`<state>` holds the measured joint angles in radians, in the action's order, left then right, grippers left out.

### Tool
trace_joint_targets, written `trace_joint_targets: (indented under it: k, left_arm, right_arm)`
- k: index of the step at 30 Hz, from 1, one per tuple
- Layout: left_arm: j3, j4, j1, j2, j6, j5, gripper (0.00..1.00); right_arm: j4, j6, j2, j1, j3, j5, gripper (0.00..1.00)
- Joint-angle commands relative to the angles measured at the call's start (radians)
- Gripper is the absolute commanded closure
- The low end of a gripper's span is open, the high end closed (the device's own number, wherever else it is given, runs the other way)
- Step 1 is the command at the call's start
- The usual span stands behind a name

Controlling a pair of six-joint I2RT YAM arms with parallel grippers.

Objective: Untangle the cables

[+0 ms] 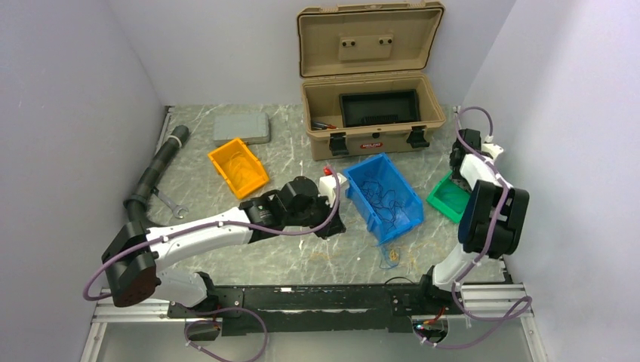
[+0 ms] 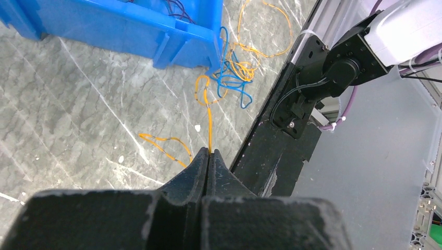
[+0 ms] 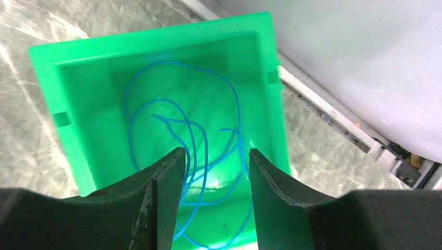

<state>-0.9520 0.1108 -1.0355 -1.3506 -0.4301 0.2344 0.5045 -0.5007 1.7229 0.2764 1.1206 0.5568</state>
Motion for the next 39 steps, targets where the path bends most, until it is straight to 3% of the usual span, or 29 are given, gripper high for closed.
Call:
trace_joint_targets:
  k: [1, 10, 14, 17, 25, 28, 31, 35, 39]
  left_arm:
    - [-0.032, 0.021, -0.006, 0.05, 0.029, -0.021, 1.0]
    - [-0.06, 0.064, -0.006, 0.084, 0.057, -0.045, 1.0]
    - [-0.098, 0.106, -0.006, 0.098, 0.08, -0.081, 1.0]
    - [-0.142, 0.16, -0.006, 0.114, 0.108, -0.12, 1.0]
    - [-0.276, 0.308, 0.015, 0.177, 0.169, -0.212, 1.0]
    - [-0.316, 0.356, 0.031, 0.207, 0.184, -0.223, 1.0]
    - [-0.348, 0.406, 0.058, 0.236, 0.194, -0.231, 1.0]
    - [-0.371, 0.454, 0.108, 0.277, 0.214, -0.266, 1.0]
    - [-0.381, 0.475, 0.143, 0.292, 0.235, -0.269, 1.0]
  right_arm:
    - [0.085, -0.011, -0.14, 0.003, 0.063, 0.003, 0.49]
    - [0.144, 0.025, -0.278, 0.003, 0.092, -0.117, 0.47]
    - [0.156, 0.047, -0.366, -0.009, 0.081, -0.28, 0.46]
    - [0.091, 0.057, -0.521, -0.065, 0.014, -0.452, 0.27]
    - [-0.004, 0.135, -0.728, -0.408, 0.019, -0.737, 0.27]
    - [-0.122, 0.12, -0.802, -0.49, -0.055, -0.927, 0.28]
    - [-0.232, 0.083, -0.867, -0.57, -0.164, -1.011, 0.29]
    - [-0.321, 0.068, -0.901, -0.703, -0.291, -1.031, 0.29]
    - [-0.341, 0.043, -0.866, -0.927, -0.37, -0.821, 0.3]
